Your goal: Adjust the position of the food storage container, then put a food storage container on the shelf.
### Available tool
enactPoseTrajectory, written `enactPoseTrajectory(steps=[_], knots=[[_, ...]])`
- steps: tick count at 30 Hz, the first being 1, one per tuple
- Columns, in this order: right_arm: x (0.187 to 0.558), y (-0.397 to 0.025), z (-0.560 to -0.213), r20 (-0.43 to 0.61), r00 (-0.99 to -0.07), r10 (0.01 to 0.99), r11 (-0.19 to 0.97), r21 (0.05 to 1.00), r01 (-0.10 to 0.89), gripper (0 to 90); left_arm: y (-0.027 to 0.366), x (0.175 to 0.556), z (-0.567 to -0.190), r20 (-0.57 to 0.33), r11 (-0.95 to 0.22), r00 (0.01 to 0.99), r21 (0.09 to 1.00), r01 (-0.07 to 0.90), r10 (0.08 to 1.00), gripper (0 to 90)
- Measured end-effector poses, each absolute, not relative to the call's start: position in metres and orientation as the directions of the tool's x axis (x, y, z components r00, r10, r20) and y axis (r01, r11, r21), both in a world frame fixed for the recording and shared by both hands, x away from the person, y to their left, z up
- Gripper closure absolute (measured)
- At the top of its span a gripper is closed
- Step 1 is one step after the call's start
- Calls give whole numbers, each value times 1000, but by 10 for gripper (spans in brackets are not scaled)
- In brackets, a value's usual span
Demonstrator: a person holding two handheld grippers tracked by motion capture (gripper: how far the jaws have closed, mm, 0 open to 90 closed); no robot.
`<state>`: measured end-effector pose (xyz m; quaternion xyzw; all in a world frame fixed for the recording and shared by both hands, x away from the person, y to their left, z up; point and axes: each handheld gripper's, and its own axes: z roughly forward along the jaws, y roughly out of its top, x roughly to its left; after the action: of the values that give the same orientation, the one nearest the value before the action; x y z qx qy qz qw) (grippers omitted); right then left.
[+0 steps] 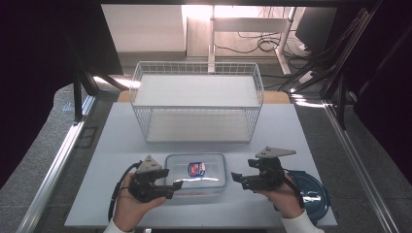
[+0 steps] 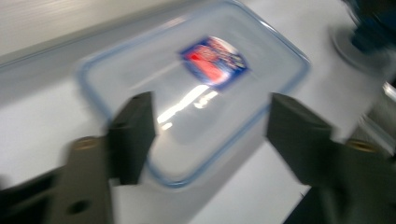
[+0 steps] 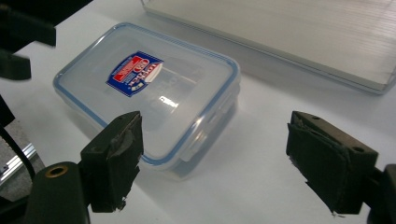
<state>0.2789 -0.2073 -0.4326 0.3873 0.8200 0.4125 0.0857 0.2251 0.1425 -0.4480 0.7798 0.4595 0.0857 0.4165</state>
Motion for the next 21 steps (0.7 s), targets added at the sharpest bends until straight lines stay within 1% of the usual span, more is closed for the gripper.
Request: enactPoseTrajectory(steps=[1, 2, 3, 5, 8, 10, 15, 18, 21], knots=[[279, -207, -433, 179, -685, 706, 360, 743, 565, 185, 142, 225, -448, -249, -231, 563, 728, 645, 788, 278], [278, -206, -433, 183, -687, 704, 360, 742, 565, 179, 149, 227, -447, -274, -204, 548, 726, 657, 790, 278], [278, -205, -433, 183, -689, 701, 361, 742, 564, 173, 152, 228, -447, -284, -190, 539, 725, 662, 793, 231], [277, -202, -433, 184, -694, 696, 363, 743, 562, 165, 159, 231, -447, -307, -162, 516, 718, 677, 800, 202], [277, -200, -433, 178, -695, 696, 367, 744, 559, 161, 172, 234, -447, -347, -112, 491, 717, 688, 799, 180], [278, -199, -433, 179, -694, 697, 367, 743, 560, 159, 177, 234, -447, -357, -90, 481, 722, 686, 801, 176], [278, -200, -433, 195, -689, 698, 350, 746, 566, 152, 181, 235, -446, -363, -71, 470, 727, 683, 804, 148], [278, -201, -432, 218, -681, 699, 329, 747, 578, 145, 183, 236, -448, -373, -55, 451, 719, 693, 811, 112], [278, -201, -432, 235, -675, 699, 316, 746, 586, 137, 183, 237, -449, -380, -49, 450, 718, 695, 808, 108]])
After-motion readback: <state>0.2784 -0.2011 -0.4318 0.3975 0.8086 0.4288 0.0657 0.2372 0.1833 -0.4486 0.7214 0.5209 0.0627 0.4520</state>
